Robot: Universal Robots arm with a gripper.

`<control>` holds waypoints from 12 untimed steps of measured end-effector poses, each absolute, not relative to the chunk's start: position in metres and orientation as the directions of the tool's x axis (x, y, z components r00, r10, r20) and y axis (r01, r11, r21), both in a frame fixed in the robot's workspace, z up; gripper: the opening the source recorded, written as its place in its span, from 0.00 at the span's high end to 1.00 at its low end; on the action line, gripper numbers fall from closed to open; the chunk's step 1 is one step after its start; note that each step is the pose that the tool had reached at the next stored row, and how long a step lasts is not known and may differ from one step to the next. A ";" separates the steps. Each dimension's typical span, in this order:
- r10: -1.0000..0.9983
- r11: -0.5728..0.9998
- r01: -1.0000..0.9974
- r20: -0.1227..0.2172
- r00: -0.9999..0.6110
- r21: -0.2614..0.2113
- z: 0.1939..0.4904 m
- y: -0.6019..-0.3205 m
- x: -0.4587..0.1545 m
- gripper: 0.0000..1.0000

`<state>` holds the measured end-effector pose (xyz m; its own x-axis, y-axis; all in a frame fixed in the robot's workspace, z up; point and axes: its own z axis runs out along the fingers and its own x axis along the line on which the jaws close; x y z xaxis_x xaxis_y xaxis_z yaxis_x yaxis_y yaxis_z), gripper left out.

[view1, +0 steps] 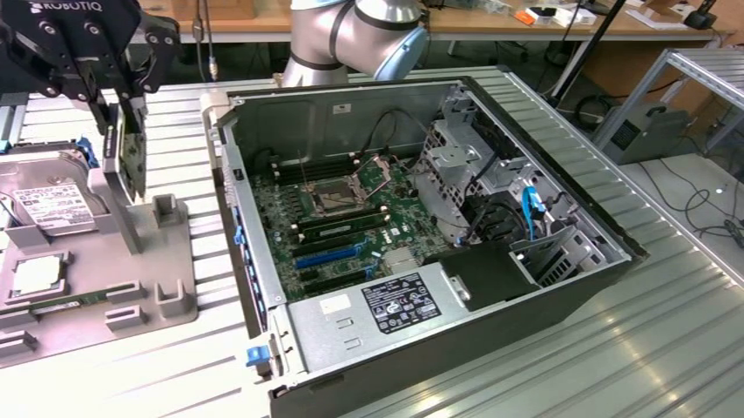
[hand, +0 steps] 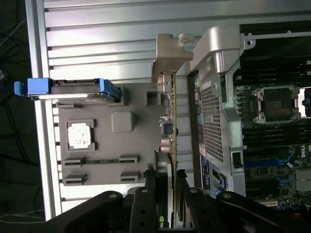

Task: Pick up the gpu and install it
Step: 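Pick up the gpu and move the gpu toward the slot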

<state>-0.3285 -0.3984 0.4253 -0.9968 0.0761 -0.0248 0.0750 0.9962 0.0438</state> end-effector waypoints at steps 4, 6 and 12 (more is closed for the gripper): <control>0.076 0.996 0.075 -0.025 -0.997 0.044 0.432 -0.398 -0.328 0.73; 0.076 0.996 0.075 -0.025 -0.997 0.044 0.434 -0.398 -0.329 0.73; 0.076 0.996 0.075 -0.025 -0.997 0.044 0.442 -0.398 -0.329 0.73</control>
<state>-0.3285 -0.3984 0.4416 -0.9968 0.0761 -0.0248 0.0750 0.9962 0.0438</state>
